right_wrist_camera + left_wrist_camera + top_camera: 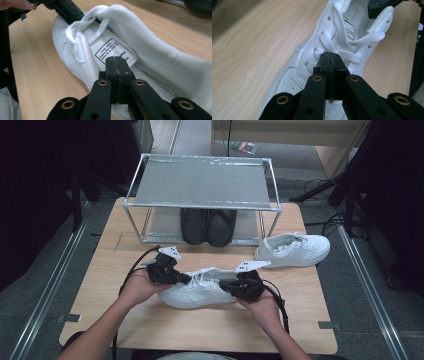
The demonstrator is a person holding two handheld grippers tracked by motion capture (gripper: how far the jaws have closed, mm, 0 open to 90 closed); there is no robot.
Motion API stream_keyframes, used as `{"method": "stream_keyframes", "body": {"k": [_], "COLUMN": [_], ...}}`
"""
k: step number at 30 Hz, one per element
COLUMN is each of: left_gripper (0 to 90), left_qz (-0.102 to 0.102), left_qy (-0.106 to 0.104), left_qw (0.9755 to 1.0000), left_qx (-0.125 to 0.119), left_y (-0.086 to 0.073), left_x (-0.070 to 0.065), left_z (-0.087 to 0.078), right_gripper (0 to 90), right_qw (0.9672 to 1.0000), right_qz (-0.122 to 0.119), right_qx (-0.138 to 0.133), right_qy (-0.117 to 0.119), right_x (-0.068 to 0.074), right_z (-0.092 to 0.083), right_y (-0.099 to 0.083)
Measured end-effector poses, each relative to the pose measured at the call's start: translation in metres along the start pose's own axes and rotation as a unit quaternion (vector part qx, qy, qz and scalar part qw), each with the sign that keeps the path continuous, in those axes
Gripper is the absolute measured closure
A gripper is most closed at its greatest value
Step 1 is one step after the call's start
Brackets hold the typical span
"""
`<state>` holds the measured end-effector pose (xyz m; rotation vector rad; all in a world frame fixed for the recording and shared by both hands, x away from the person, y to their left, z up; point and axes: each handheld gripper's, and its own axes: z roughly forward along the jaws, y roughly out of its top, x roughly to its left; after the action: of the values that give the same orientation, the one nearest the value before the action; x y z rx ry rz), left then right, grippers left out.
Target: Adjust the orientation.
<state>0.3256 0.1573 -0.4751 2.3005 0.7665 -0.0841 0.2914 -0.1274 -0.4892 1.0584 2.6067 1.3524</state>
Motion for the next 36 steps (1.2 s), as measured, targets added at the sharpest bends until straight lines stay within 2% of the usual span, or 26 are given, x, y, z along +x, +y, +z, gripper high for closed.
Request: {"method": "stream_keyframes", "body": {"k": [5, 6, 13, 16, 20, 24, 26, 33, 36], "left_gripper": [90.0, 90.0, 90.0, 90.0, 90.0, 90.0, 90.0, 90.0, 90.0], "left_qz": [0.008, 0.01, 0.007, 0.006, 0.007, 0.006, 0.006, -0.012, -0.024], "left_qy": [-0.001, 0.0, 0.002, 0.011, 0.009, 0.01, 0.009, 0.002, -0.004], "left_qw": [1.0, 0.9999, 1.0, 0.9999, 0.9998, 0.9999, 0.9999, 0.9999, 0.9997], "left_qx": [0.003, 0.003, 0.001, -0.002, -0.014, -0.012, -0.012, -0.004, 0.002], "left_y": [0.005, 0.006, 0.008, 0.009, 0.008, 0.001, -0.001, -0.016, -0.022], "left_x": [0.003, 0.004, 0.004, -0.001, -0.008, -0.02, -0.022, -0.028, -0.029], "left_z": [0.003, 0.003, 0.003, -0.004, -0.011, -0.017, -0.017, -0.014, -0.01], "right_gripper": [90.0, 90.0, 90.0, 90.0, 90.0, 90.0, 90.0, 90.0, 90.0], "right_qw": [1.0, 0.9999, 0.9999, 0.9999, 0.9998, 0.9996, 0.9995, 0.9993, 0.9993], "right_qz": [0.002, 0.01, 0.012, 0.01, 0.011, 0.012, 0.013, 0.013, 0.002], "right_qx": [-0.002, -0.004, 0.001, 0.0, -0.007, -0.02, -0.025, -0.028, -0.019], "right_qy": [-0.004, -0.012, -0.011, -0.007, -0.012, -0.015, -0.016, -0.019, -0.031], "right_x": [0.005, 0.007, 0.01, 0.002, -0.005, -0.012, -0.017, -0.03, -0.038], "right_z": [-0.002, -0.002, -0.004, -0.007, -0.01, -0.013, -0.013, -0.009, -0.002], "right_y": [-0.003, -0.004, -0.004, -0.001, 0.005, 0.013, 0.017, 0.027, 0.031]}}
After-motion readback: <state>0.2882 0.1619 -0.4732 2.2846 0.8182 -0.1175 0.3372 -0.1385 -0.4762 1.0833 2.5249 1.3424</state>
